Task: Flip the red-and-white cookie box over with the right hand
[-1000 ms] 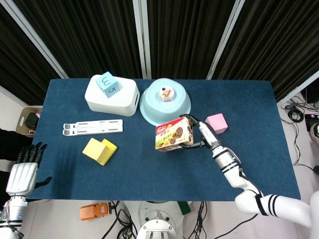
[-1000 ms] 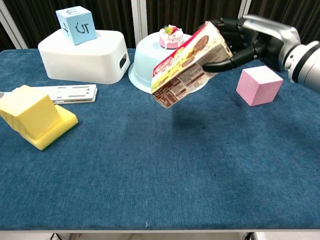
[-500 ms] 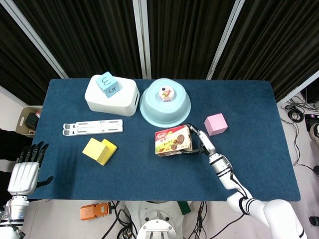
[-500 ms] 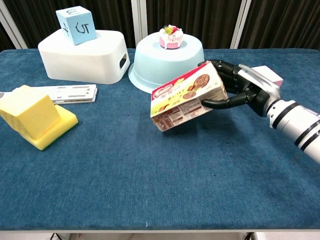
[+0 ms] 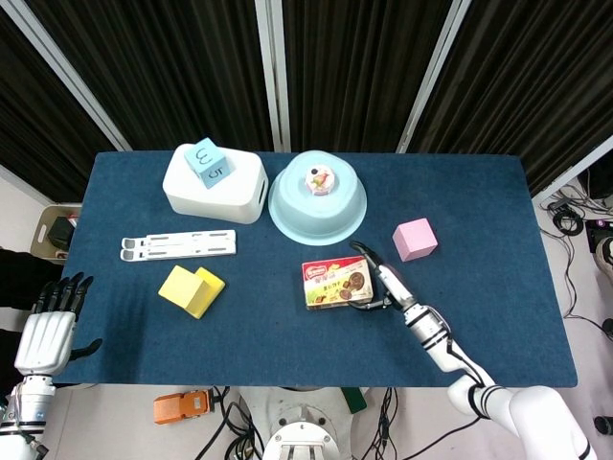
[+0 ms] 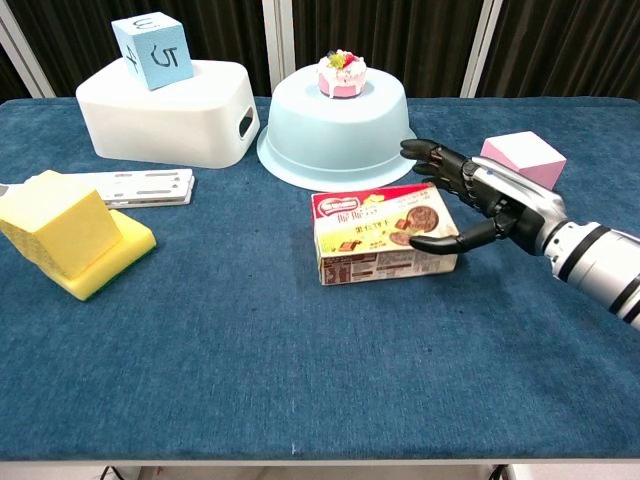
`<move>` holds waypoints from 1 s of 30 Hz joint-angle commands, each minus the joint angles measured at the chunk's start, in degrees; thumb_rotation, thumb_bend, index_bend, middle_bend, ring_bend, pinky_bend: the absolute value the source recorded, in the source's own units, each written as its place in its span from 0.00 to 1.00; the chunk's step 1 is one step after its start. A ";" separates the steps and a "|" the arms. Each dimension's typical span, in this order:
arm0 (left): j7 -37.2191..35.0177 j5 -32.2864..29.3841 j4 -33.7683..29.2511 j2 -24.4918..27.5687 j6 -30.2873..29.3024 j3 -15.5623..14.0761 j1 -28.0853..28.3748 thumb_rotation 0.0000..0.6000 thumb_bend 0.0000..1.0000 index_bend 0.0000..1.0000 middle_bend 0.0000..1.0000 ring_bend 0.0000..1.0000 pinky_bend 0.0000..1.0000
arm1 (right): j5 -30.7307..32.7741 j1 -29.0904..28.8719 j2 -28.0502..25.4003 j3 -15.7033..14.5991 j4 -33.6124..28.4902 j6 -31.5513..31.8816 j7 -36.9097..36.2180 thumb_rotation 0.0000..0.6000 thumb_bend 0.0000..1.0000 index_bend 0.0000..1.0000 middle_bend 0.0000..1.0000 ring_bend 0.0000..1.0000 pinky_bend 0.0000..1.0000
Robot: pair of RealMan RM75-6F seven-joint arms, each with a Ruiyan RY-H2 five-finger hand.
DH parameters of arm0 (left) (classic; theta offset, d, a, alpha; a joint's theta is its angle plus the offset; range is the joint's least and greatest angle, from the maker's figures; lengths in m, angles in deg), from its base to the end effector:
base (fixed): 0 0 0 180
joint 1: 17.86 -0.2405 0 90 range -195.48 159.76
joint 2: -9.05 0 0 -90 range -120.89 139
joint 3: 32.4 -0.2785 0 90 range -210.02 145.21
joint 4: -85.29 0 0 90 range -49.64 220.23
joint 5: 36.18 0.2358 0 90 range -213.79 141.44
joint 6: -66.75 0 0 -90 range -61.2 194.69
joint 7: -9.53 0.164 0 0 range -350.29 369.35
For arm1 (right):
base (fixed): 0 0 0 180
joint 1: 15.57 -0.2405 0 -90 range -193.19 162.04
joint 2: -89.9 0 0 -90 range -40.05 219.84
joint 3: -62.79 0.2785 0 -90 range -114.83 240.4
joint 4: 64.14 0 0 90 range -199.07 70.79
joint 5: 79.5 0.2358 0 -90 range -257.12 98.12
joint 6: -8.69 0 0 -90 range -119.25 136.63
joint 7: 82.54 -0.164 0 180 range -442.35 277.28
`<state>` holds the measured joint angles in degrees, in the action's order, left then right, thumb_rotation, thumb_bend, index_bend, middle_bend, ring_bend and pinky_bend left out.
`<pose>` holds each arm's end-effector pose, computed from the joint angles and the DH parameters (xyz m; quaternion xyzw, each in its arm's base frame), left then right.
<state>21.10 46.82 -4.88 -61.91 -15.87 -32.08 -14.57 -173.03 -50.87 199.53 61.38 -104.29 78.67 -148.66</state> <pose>-0.3549 0.1835 0.0956 -0.6180 -0.3959 -0.3088 0.6050 -0.2402 -0.3526 -0.1136 0.5513 -0.6077 0.5548 0.1376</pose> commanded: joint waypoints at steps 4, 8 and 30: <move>-0.30 0.13 0.29 -0.10 -0.12 0.08 0.06 1.00 0.13 0.00 0.00 0.00 0.00 | 0.87 0.94 -10.49 -1.06 -14.81 -2.65 10.44 1.00 0.32 0.00 0.00 0.00 0.00; -0.44 0.13 0.43 -0.11 -0.08 0.20 0.19 1.00 0.13 0.00 0.00 0.00 0.00 | 2.30 3.00 -18.90 0.13 -25.21 0.27 20.56 1.00 0.32 0.00 0.00 0.00 0.00; -1.54 1.01 0.93 -1.82 -2.72 1.09 -0.11 1.00 0.13 0.00 0.00 0.00 0.00 | 9.12 25.11 -45.59 -1.62 -47.58 18.01 42.71 1.00 0.32 0.00 0.00 0.00 0.00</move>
<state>19.59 47.77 -4.00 -63.67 -18.53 -30.99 -14.61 -163.76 -27.41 154.41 60.36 -152.46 95.45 -104.47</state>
